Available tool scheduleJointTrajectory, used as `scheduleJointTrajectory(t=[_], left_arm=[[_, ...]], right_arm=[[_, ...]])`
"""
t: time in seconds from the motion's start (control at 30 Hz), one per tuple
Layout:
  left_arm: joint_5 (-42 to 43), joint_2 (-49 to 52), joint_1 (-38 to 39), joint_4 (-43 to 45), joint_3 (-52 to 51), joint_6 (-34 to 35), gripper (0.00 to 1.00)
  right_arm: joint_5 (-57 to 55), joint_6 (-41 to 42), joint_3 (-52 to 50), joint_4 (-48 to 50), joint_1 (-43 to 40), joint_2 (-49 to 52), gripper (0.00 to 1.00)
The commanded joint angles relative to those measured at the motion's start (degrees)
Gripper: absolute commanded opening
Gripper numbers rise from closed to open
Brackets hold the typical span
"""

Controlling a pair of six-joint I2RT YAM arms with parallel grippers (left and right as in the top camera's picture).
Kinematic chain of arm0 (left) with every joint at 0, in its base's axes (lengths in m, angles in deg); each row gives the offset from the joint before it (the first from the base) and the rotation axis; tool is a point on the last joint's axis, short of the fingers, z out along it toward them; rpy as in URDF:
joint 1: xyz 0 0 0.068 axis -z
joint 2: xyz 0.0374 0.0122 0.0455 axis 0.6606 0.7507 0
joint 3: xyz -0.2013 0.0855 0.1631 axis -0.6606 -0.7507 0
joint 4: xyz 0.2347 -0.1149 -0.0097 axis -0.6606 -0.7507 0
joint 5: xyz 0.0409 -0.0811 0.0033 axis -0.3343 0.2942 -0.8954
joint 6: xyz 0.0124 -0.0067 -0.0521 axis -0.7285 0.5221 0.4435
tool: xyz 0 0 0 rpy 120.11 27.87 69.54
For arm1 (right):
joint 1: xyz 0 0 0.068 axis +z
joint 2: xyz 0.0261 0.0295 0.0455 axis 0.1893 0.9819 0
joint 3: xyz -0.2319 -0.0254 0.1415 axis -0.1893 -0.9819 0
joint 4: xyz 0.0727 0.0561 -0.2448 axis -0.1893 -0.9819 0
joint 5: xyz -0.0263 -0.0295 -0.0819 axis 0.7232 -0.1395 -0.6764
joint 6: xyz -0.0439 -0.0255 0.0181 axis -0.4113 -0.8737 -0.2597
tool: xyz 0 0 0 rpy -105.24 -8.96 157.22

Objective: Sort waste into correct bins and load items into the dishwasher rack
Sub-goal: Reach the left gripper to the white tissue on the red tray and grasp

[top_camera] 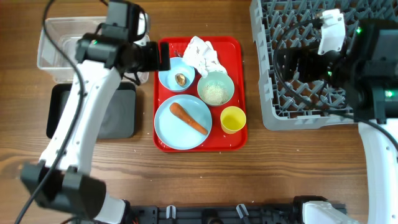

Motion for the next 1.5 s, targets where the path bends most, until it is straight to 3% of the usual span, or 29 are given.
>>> scheduleJointTrajectory(t=[0.0, 0.23, 0.6, 0.97, 1.33, 1.47], left_arm=[[2.2, 3.2, 0.1, -0.7, 1.0, -0.7, 1.0], [12.7, 3.6, 0.5, 7.0, 1.0, -0.8, 1.0], [-2.4, 9.6, 8.1, 16.6, 6.3, -1.4, 1.0], [-4.1, 28.3, 9.6, 19.3, 14.4, -10.6, 1.0], [-1.1, 36.7, 11.4, 21.7, 14.4, -15.3, 0.99], [-1.1, 38.4, 12.6, 21.7, 14.4, -16.2, 0.93]], right_arm=[[1.2, 1.7, 1.3, -0.8, -0.2, 0.8, 1.0], [1.1, 1.1, 1.3, -3.1, -0.2, 0.8, 1.0], [1.2, 1.2, 1.3, -3.5, -0.2, 0.8, 1.0], [1.2, 1.3, 1.3, -5.6, -0.2, 0.8, 1.0], [1.2, 2.8, 1.3, -5.5, -0.2, 0.8, 1.0], [1.2, 2.9, 1.3, -5.6, -0.2, 0.8, 1.0]])
